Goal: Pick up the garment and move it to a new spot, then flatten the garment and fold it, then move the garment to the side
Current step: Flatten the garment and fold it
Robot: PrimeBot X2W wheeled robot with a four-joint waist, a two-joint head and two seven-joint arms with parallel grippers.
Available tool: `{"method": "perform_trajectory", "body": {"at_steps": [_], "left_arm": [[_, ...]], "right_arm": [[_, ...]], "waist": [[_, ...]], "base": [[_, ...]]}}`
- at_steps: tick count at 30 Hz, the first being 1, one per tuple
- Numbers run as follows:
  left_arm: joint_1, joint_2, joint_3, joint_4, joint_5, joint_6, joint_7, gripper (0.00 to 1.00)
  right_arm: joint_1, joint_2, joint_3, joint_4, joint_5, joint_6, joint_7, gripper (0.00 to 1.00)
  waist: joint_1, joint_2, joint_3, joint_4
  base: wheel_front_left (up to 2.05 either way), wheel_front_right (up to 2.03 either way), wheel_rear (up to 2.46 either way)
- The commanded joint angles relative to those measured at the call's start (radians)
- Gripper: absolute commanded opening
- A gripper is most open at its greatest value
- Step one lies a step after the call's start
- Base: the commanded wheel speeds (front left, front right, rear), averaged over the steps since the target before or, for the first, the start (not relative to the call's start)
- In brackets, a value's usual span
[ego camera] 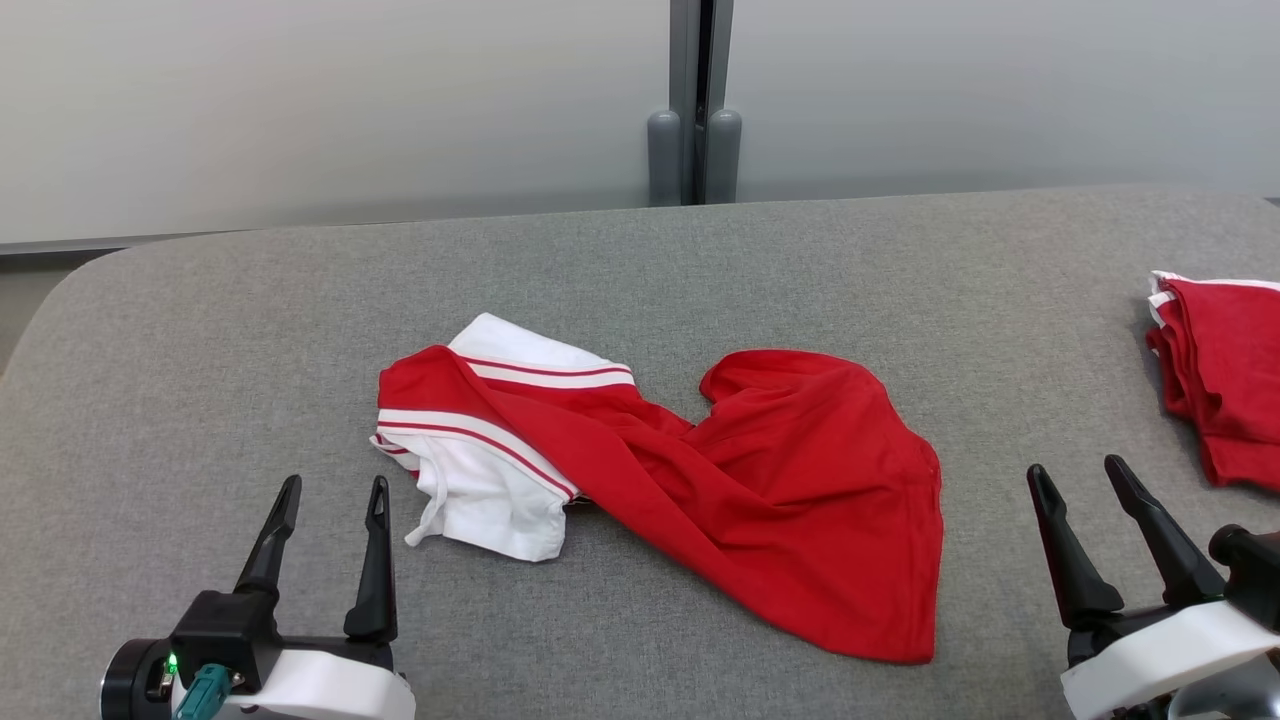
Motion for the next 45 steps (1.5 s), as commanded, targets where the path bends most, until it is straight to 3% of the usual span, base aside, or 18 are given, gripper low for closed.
{"method": "perform_trajectory", "body": {"at_steps": [1,14,26,27,29,35,45], "left_arm": [[0.011,0.005,0.001,-0.005,0.0,0.003,0.002,1.0],[-0.018,0.008,-0.018,-0.021,0.015,0.013,-0.002,1.0],[-0.064,-0.01,-0.039,-0.03,0.027,0.026,-0.021,1.0],[-0.068,-0.01,-0.04,-0.029,0.027,0.027,-0.022,1.0],[-0.077,-0.013,-0.043,-0.027,0.028,0.027,-0.024,1.0],[-0.093,-0.016,-0.046,-0.016,0.026,0.027,-0.032,1.0],[-0.11,-0.018,-0.041,-0.005,0.019,0.03,-0.051,1.0]], "right_arm": [[0.008,0.001,-0.003,-0.005,-0.003,0.0,0.006,1.0],[0.024,0.001,0.028,0.016,0.003,0.0,0.024,1.0],[0.041,0.021,0.159,0.195,0.058,0.0,0.042,1.0],[0.032,0.019,0.166,0.208,0.062,0.0,0.038,0.8],[0.019,0.018,0.183,0.228,0.076,0.0,0.034,0.0],[-0.014,0.0,0.2,0.235,0.093,0.0,0.004,0.0],[-0.105,-0.043,0.13,0.157,0.079,0.0,-0.061,0.0]], "waist": [[0.0,0.0,-0.001,0.0],[0.0,0.0,0.017,0.011],[0.0,0.0,0.078,0.03],[0.0,0.0,0.083,0.03],[0.0,0.0,0.093,0.035],[0.0,0.0,0.111,0.042],[0.0,0.0,0.125,0.04]], "base": [[0.0,0.0,0.0],[0.0,0.0,0.0],[0.0,0.0,0.0],[0.0,0.0,0.0],[0.0,0.0,0.0],[0.0,0.0,0.0],[0.0,0.0,0.0]]}}
